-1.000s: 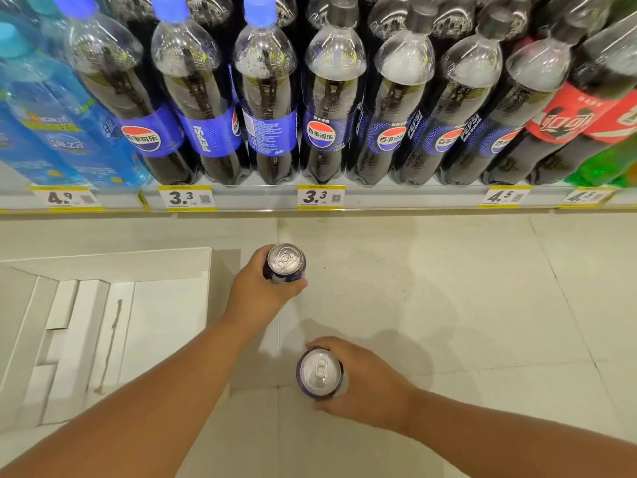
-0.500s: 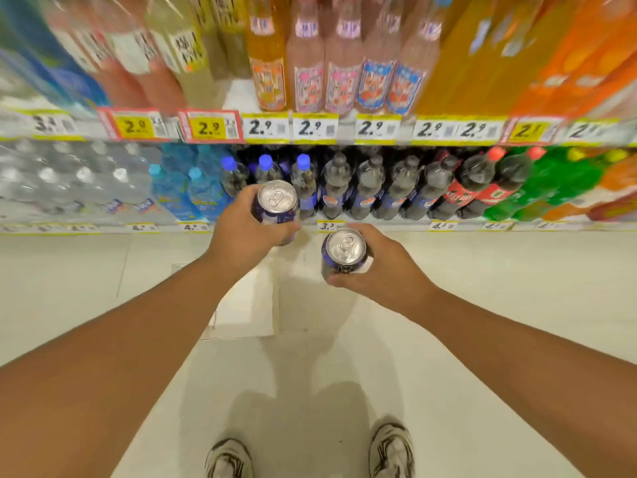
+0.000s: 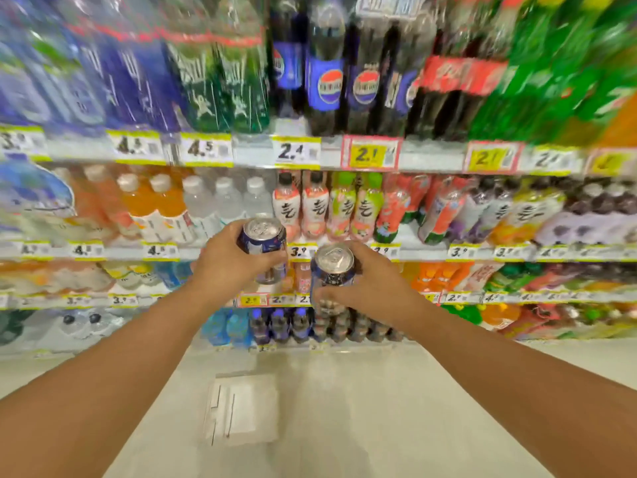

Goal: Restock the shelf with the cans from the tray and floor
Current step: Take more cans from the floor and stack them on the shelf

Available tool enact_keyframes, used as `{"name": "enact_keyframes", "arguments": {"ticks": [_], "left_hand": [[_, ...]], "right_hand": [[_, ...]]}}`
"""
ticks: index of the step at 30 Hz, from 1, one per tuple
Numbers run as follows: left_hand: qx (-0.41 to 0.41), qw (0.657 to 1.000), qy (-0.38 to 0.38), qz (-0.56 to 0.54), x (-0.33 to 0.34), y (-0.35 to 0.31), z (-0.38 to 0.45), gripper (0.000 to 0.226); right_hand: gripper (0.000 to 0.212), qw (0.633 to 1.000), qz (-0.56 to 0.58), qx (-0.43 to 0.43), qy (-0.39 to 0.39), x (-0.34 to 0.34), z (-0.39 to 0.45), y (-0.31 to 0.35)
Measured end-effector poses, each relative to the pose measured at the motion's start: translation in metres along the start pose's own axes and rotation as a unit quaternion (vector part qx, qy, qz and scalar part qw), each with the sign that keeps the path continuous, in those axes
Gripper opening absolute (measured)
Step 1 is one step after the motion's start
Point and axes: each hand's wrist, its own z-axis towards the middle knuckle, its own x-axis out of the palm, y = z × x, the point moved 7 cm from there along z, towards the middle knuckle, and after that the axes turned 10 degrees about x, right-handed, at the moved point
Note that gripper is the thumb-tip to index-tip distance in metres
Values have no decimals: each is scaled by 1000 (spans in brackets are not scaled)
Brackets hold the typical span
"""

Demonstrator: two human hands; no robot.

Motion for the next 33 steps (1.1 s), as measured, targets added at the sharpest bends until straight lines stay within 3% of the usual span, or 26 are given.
{"name": "enact_keyframes", "arguments": {"ticks": [3,5,10,13,18,24,27,29,31,33], "left_hand": [[25,999,5,23,-41,-57,18,55],[38,999,0,28,-65,-87,27,52],[63,997,-11,35,-121,-140,48,69],[78,996,-3,33,-150,-165,58,66],[92,995,19,29,-185,-206,69,42],[93,995,18,29,-210,-253,92,49],[89,995,19,32,-215,-272,109,91],[86,996,9,31,-218,-284,122,118],[85,996,6,28,-218,-296,134,132],[85,995,-2,45,-219,-307,143,137]], "right_hand": [[66,1000,20,-9,-4,-23,5,66],[55,999,33,-23,-20,-35,9,106],[54,995,47,-48,-69,-59,15,188],[54,993,57,-65,-81,-68,13,227],[58,992,40,-79,-86,-79,9,285],[46,989,23,-98,-111,-108,24,346],[36,986,-6,-118,-120,-131,37,374],[44,984,-23,-129,-118,-145,46,395],[52,983,-29,-140,-113,-161,57,414],[46,982,-32,-159,-96,-171,67,433]]}}
